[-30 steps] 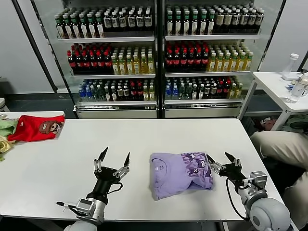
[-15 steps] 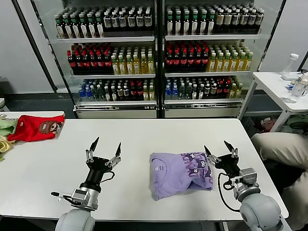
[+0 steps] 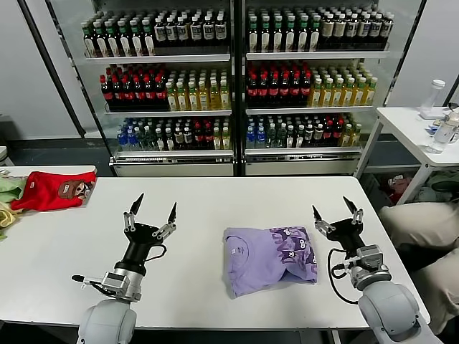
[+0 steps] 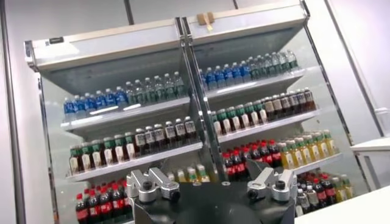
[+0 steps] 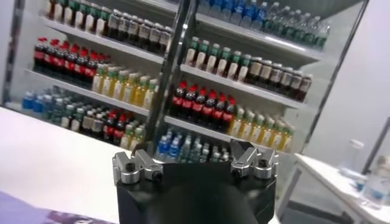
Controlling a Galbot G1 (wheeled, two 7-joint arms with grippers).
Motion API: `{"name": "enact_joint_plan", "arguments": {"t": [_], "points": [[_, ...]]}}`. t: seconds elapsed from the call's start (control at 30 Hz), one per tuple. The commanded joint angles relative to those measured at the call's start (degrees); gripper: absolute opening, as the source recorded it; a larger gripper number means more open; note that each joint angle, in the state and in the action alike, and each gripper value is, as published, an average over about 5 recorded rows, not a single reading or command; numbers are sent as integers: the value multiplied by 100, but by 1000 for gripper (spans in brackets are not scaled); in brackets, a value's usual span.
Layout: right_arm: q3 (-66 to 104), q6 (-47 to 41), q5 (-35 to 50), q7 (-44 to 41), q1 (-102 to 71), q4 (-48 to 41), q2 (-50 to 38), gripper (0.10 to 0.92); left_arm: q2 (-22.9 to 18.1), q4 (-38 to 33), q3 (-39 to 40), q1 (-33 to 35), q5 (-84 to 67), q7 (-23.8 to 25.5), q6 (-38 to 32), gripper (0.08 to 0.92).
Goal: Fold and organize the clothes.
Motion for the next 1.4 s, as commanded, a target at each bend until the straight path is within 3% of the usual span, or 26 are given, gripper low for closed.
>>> {"name": "enact_joint_plan", "arguments": {"t": [0.03,0.8,1.4], "points": [[494,321,-333,-45,-49,-256,-23,823,-13,146,-129,-103,-94,103,-92,823],[378,411,-146,-2,105,-416,-213,823,-165,455,-63,-348,-26,75,-142,823],[147,443,-263,-43,261,-494,-135,823,-13,836,39,-766,53,25,-151,823]]}}
